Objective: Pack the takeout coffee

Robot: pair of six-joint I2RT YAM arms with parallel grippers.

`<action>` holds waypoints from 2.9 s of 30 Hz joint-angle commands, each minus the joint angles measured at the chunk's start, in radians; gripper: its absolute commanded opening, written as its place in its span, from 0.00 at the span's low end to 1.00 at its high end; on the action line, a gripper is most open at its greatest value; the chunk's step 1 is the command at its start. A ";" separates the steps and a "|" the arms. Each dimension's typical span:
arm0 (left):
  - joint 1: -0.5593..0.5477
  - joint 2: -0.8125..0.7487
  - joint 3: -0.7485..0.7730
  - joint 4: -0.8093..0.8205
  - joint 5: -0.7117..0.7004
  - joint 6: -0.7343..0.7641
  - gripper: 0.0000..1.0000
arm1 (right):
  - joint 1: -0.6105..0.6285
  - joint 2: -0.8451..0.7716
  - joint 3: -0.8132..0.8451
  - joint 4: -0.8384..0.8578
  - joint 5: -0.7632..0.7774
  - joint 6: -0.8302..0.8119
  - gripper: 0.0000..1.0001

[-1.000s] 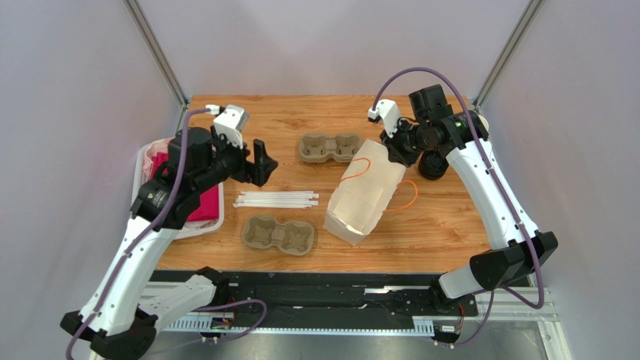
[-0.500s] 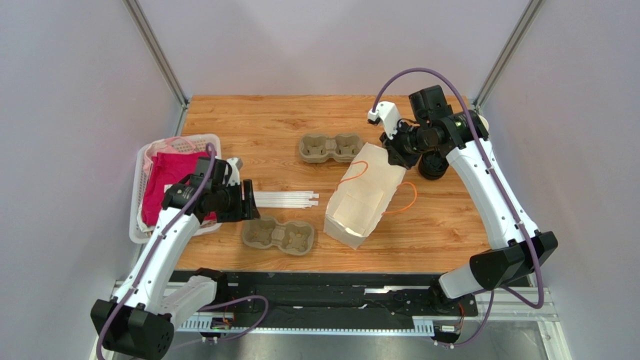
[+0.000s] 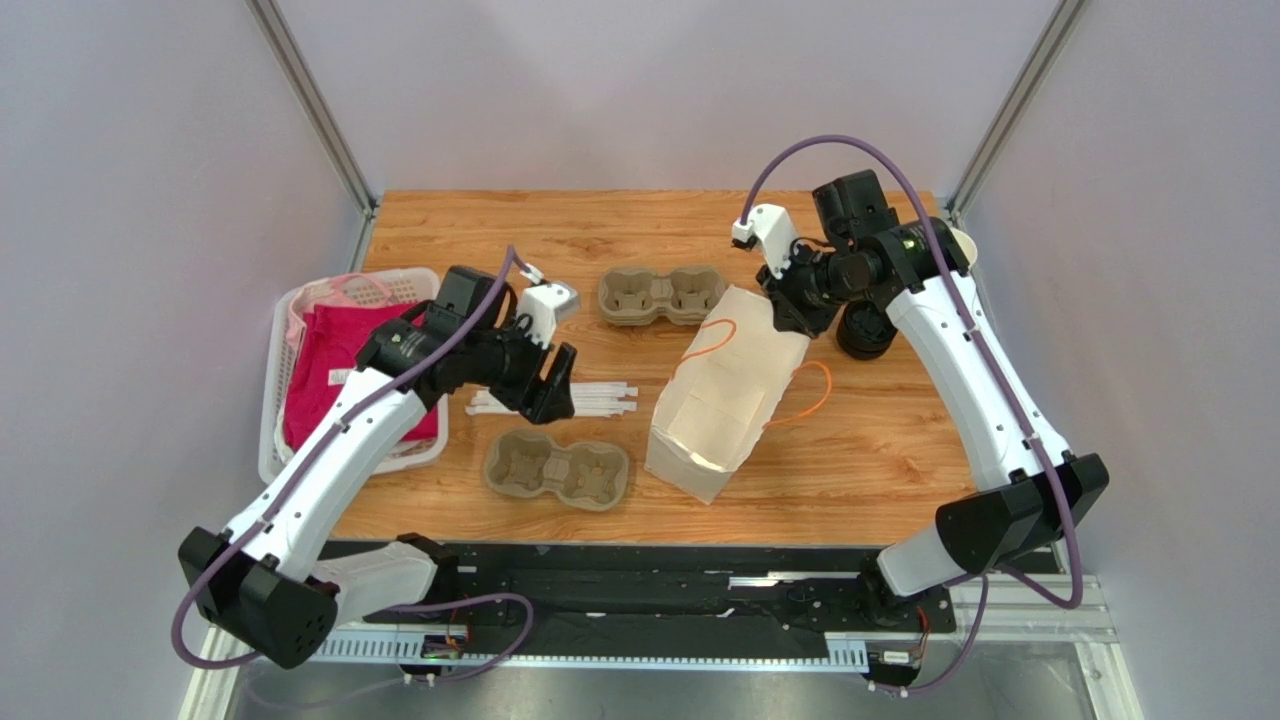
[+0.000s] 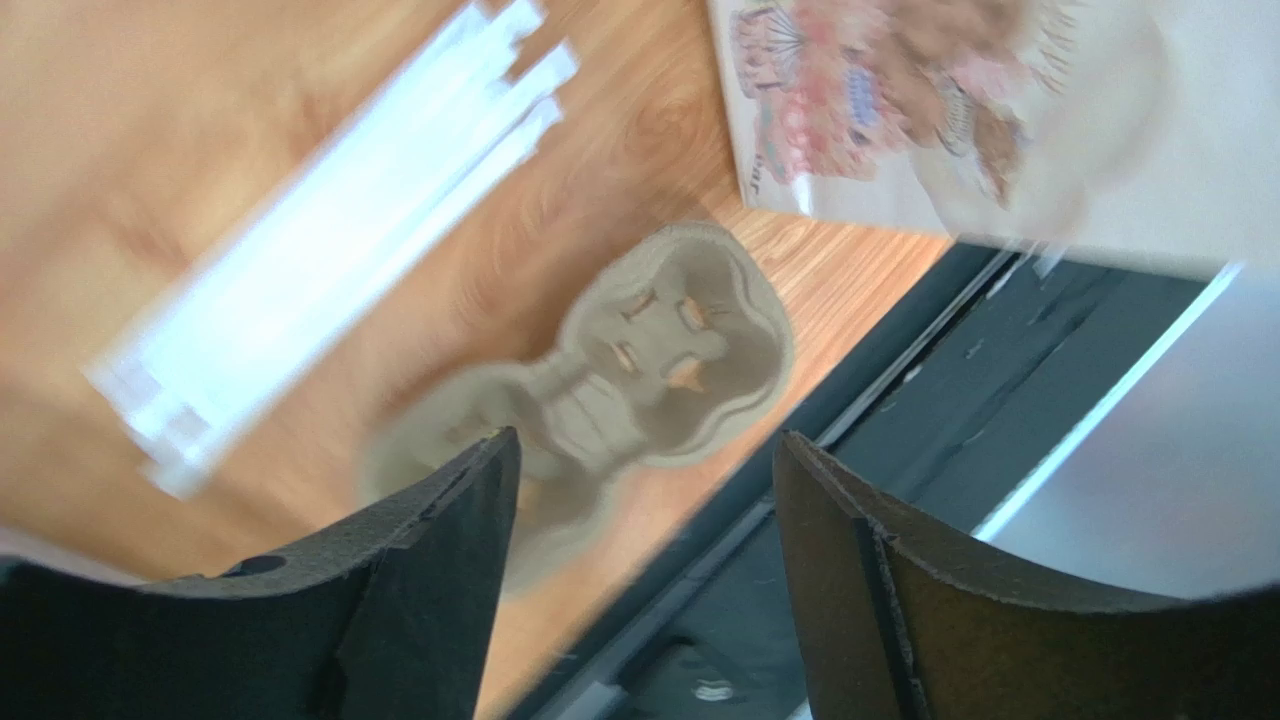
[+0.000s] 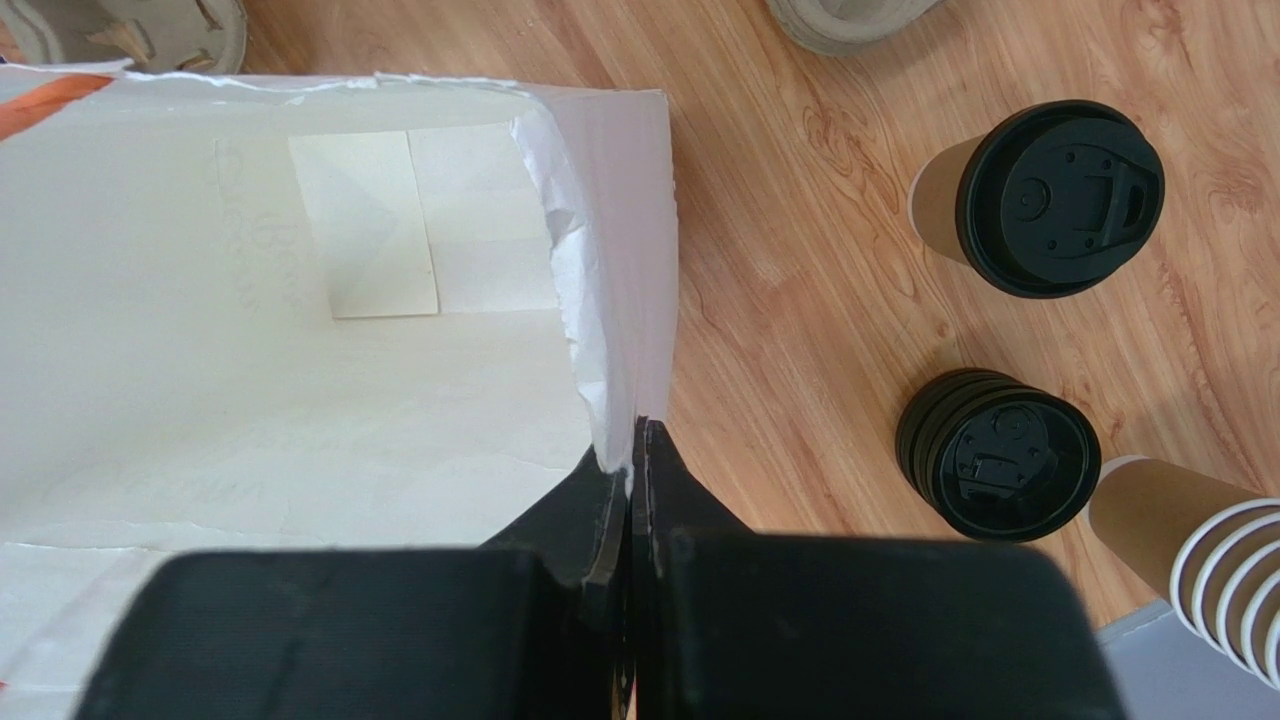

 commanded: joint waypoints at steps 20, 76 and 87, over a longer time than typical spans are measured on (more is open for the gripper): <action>-0.354 0.109 -0.131 -0.185 0.153 2.072 0.61 | -0.101 0.119 0.081 -0.033 -0.035 -0.020 0.00; -0.453 -0.035 0.280 -0.377 -0.134 1.270 0.00 | -0.037 0.111 0.081 -0.079 -0.219 -0.077 0.00; -0.192 -0.026 0.406 -0.410 -0.015 0.739 0.00 | 0.020 0.197 0.201 -0.097 -0.179 -0.033 0.45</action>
